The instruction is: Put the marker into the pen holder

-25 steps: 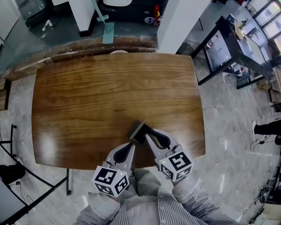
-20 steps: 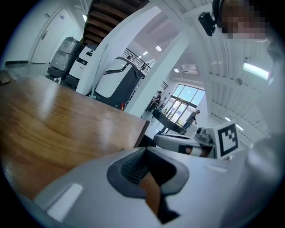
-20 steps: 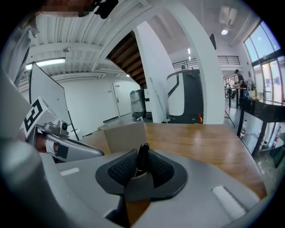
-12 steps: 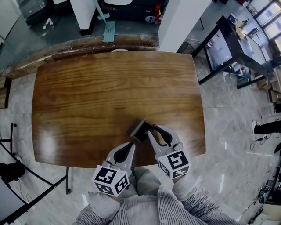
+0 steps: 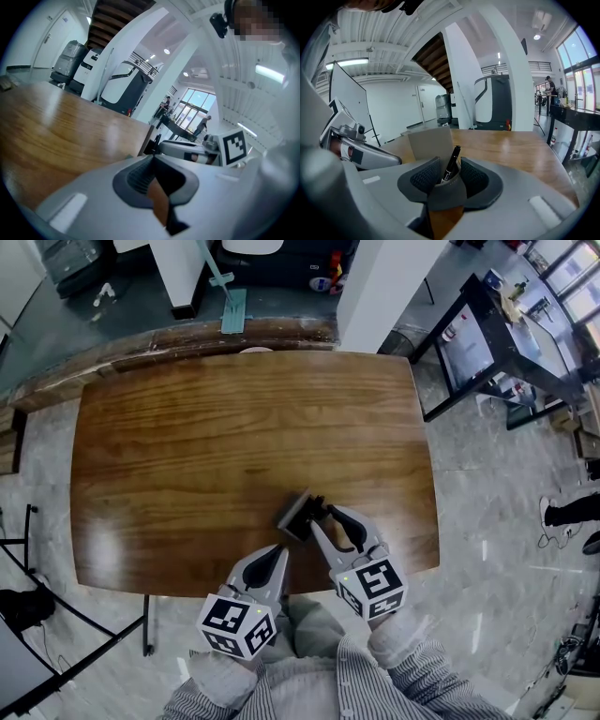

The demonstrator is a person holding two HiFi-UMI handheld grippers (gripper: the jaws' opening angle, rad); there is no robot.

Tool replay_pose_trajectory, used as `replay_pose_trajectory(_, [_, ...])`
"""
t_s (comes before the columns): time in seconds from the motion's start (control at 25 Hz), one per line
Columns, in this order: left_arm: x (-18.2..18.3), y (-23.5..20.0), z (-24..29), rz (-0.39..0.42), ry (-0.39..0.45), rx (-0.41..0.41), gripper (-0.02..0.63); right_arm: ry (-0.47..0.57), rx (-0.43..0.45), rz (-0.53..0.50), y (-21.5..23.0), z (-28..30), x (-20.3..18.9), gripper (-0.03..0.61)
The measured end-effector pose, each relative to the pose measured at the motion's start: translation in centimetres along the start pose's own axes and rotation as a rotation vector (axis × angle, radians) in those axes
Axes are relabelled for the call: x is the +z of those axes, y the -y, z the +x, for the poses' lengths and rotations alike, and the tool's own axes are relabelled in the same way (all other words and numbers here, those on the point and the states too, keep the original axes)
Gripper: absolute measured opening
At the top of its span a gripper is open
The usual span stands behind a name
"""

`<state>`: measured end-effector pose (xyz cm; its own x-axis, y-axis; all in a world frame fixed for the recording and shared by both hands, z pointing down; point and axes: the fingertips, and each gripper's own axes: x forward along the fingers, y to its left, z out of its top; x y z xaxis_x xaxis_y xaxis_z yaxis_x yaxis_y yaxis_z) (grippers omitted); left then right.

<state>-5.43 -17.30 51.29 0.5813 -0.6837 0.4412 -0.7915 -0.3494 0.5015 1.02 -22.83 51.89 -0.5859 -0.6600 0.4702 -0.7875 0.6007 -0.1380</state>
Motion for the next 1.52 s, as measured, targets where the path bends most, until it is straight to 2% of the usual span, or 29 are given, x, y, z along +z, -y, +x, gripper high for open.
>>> replay_pose_trajectory(0.32, [0.0,0.3,-0.5,0.012,0.004,0.000,0.008,0.018,0.012,0.015,-0.5,-0.9,0.6,0.129])
replay_pose_trajectory(0.68, [1.2,3.1,-1.8,0.083,0.033,-0.032,0.008,0.071,0.056,0.015,-3.6,-5.3,2.0,0.052])
replay_pose_trajectory(0.96, [1.7,5.1,-3.4,0.151,0.049,-0.040,0.008,0.082,0.051,0.008,-5.7,-8.8,1.9,0.001])
replay_pose_trajectory(1.52, [0.9,6.9,-4.6,0.188,0.050,-0.068,0.008,0.114,0.047,0.037,-7.6,-10.8,2.4,0.000])
